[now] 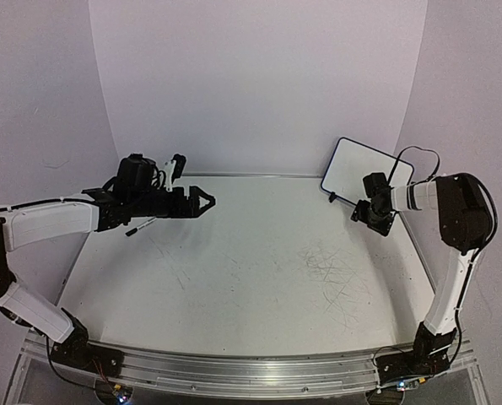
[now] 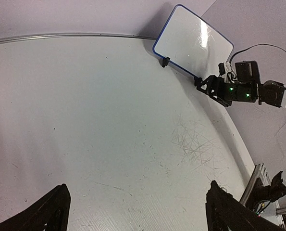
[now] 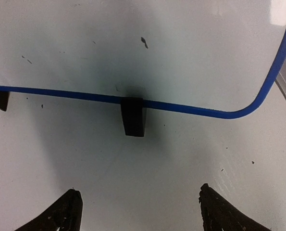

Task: Write a sentence on the whiteboard
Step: Move the whiteboard to the corner of the board.

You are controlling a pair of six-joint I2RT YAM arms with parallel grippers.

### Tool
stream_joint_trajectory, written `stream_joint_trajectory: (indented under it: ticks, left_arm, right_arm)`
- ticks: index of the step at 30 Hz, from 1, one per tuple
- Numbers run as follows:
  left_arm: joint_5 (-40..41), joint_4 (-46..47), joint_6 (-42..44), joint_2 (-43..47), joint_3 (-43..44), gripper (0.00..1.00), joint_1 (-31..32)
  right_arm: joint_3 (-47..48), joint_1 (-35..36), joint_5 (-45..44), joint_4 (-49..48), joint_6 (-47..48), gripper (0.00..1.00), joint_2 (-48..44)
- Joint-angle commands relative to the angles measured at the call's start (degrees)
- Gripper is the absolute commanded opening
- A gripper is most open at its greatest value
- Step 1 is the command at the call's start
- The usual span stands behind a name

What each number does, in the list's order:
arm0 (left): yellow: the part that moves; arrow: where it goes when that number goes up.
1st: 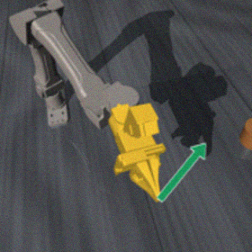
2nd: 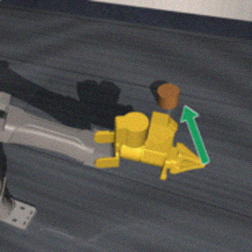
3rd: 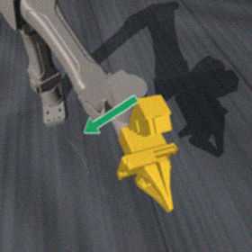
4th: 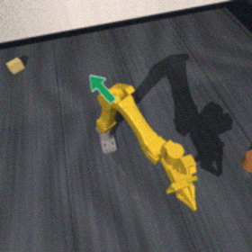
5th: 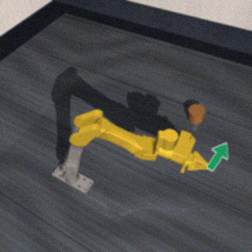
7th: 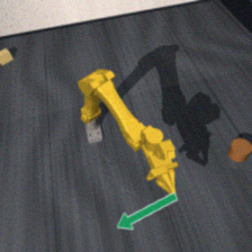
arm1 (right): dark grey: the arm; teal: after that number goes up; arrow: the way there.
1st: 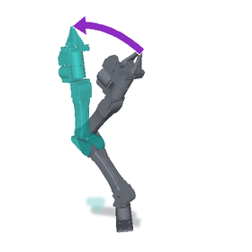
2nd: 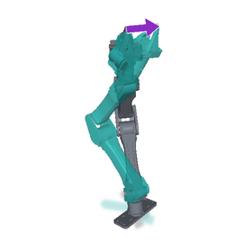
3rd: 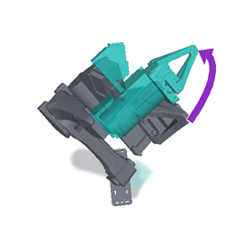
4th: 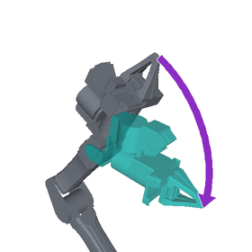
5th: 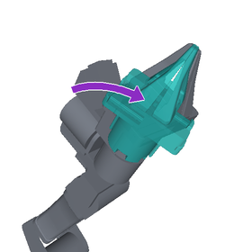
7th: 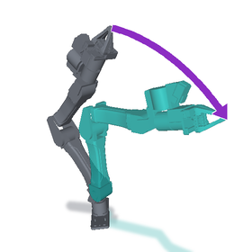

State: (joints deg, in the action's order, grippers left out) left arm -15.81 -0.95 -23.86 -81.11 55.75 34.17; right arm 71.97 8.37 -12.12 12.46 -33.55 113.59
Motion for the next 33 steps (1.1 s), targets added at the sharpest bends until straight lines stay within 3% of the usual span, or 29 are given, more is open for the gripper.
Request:
stream_joint_trajectory:
  ticks: [1, 7, 18, 24, 33]
  left_arm:
    - [0.67, 1.57, 0.92, -0.30, 0.79, 0.99, 0.37]
    - [1.63, 1.83, 0.98, 0.31, 0.55, 0.99, 0.71]
    - [1.97, 1.83, 0.84, 1.53, -0.28, 0.99, 0.91]
    - [2.01, 1.83, 0.91, 2.00, -0.45, 0.99, 1.00]
    - [2.18, 1.83, 1.09, 2.87, -0.92, 0.99, 0.98]
  right_arm:
    - [4.43, -0.73, -1.45, -1.39, -2.20, 0.78, 2.72]
    - [8.29, -1.18, -4.50, -2.43, -2.70, 0.61, 6.76]
    - [12.82, -1.61, -7.23, -2.37, -6.01, 0.50, 10.20]
    - [13.77, -1.68, -7.95, -2.10, -7.29, 0.39, 11.14]
    - [14.41, -1.73, -7.87, -1.75, -6.90, 0.01, 11.40]
